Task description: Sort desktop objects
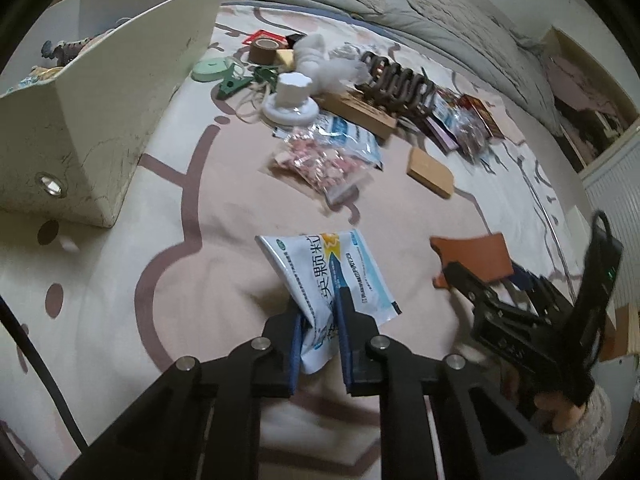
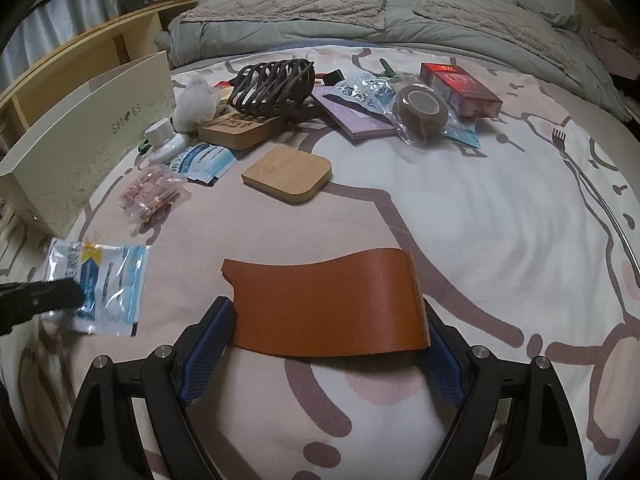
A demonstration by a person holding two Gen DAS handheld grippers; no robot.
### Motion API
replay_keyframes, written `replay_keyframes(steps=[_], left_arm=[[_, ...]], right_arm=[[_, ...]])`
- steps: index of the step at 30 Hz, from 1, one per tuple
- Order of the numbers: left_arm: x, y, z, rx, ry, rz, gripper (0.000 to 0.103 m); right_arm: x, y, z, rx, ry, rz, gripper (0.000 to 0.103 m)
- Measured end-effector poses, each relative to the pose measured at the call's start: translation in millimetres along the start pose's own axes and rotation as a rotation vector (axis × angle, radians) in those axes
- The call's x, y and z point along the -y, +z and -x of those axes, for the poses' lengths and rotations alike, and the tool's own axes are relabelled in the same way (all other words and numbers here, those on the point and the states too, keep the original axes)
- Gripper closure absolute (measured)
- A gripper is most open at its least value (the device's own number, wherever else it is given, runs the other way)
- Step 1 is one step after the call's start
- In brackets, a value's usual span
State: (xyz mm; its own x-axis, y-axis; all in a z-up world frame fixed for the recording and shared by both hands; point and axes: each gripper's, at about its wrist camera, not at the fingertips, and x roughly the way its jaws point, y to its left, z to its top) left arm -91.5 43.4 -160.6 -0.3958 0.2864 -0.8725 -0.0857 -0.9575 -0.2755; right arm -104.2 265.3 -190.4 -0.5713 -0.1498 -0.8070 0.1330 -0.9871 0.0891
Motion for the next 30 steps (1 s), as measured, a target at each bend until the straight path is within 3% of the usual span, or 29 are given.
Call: replay_keyframes(steps=[11,14,16,17,21,25,30], left_arm=[[-7.6,-26.9,22.4,-0.103,-0.028,-0.005,0.087],[-13.1,-26.6,22.1,-0.083,0.055,0.009,0.074],[-17.6,-25.8,19.6,-0.071,0.135,0.018,0.03],[-19.4,-25.4,18.0,-0.071,0.175,0.02,0.025],[-22.4,-23.7,18.7,-0.062,0.175,0.023,0.023],[-11.3,-23.2,24.7,0.01,0.159,0.011,0.01],[4.4,-19.1,16.0,0.023,0.178,-0.005,0.01]], right_arm=[[0.1,-1.5,0.9,0.001,0.005,-0.005,0.015],[0.2,-1.4,0.8,0.002,0.007,-0.006,0.015],[0.3,-1.1,0.8,0.002,0.007,-0.007,0.015],[0.3,-1.3,0.8,0.003,0.008,-0.007,0.015],[0.9,-1.1,0.4,0.004,0.012,-0.01,0.015],[1.4,-1.0,-0.1,0.006,0.017,-0.014,0.015],[2.8,-1.2,-0.7,0.01,0.026,-0.02,0.015]])
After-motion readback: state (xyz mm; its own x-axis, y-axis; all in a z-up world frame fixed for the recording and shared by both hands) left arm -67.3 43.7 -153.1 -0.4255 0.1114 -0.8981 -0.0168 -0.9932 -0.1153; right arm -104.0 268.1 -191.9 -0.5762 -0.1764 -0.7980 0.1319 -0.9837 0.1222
